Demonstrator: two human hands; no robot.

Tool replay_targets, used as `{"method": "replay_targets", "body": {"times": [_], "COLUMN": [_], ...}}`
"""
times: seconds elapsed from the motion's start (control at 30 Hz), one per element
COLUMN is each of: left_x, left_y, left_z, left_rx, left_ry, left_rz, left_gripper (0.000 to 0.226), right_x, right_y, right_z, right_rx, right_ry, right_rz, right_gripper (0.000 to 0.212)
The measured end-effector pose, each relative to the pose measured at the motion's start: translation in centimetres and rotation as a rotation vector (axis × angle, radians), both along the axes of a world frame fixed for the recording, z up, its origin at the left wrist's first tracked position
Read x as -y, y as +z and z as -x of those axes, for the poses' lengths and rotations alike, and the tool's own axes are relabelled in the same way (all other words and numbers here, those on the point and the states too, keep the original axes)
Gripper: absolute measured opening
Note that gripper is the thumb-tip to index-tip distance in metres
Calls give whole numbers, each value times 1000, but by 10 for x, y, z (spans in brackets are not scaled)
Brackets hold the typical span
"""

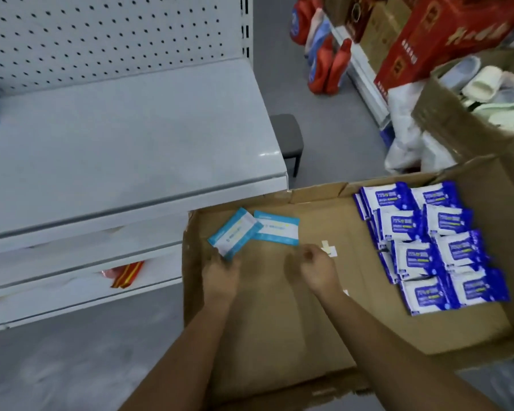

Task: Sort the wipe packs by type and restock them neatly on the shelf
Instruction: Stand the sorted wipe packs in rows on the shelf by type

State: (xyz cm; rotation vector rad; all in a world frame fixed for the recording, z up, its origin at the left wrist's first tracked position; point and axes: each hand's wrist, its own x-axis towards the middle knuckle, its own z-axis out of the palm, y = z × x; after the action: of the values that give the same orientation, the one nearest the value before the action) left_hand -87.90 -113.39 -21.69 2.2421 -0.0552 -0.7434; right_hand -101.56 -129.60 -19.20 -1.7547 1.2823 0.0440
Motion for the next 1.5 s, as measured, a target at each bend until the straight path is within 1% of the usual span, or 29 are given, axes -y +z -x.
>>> {"method": "replay_targets", "body": {"times": [0.03,0.1,0.2,0.27,0.3,0.37,0.43,0.5,0.57,0.63,0.7,0.77,0.8,0.87,0.93,1.07,1.17,1.23,1.33,1.43,1.5], "left_x": [7,21,39,42,40,37,33,27,18,1,-21,-52,-70,-108,-145,-221,-284,-328,-385,-429,-448], "left_y": [-7,-14,-21,-27,-37,-42,-40,-27,-9,14,43,67,75,90,101,121,128,132,149,174,190], "left_z": [-5,-16,-24,-29,-31,-35,-35,-30,-23,-18,-14,-8,-5,-4,-10,-31,-63,-93,-138,-177,-203], "left_rx": [-3,29,75,82,80,47,54,60,3,-54,-90,-136,-171,-210,-200,-138,-144,-147,-88,-45,-4], "left_ry": [81,217,291,303,310,291,257,216,200,225,247,257,273,317,339,337,312,268,177,201,214], "left_rz": [3,-36,-131,-147,-125,-77,-48,9,93,221,361,403,398,414,411,403,404,396,385,418,458], "left_gripper": [62,66,81,79,74,60,54,48,41,33,25,22,22,21,20,12,18,17,14,13,11], "right_x": [8,22,42,49,51,53,55,51,45,36,22,0,-12,-35,-60,-131,-190,-233,-284,-324,-342], "right_y": [-7,-20,-48,-65,-73,-88,-93,-80,-66,-48,-22,4,16,47,76,114,130,136,147,165,179], "right_z": [-7,-25,-51,-61,-63,-67,-70,-73,-73,-71,-66,-55,-50,-42,-39,-42,-63,-81,-121,-169,-201], "right_rx": [-49,-124,-179,-230,-246,-261,-255,-208,-149,-57,78,193,230,261,280,318,326,322,355,405,487], "right_ry": [-15,-50,-42,-39,-33,8,26,-4,-48,-138,-268,-333,-343,-310,-280,-230,-181,-171,-160,-137,-137], "right_rz": [14,26,84,103,104,116,115,83,8,-52,-135,-235,-279,-300,-326,-436,-418,-408,-418,-438,-421], "right_gripper": [25,43,69,80,80,73,64,49,29,20,25,35,34,20,10,1,3,5,16,20,21]}}
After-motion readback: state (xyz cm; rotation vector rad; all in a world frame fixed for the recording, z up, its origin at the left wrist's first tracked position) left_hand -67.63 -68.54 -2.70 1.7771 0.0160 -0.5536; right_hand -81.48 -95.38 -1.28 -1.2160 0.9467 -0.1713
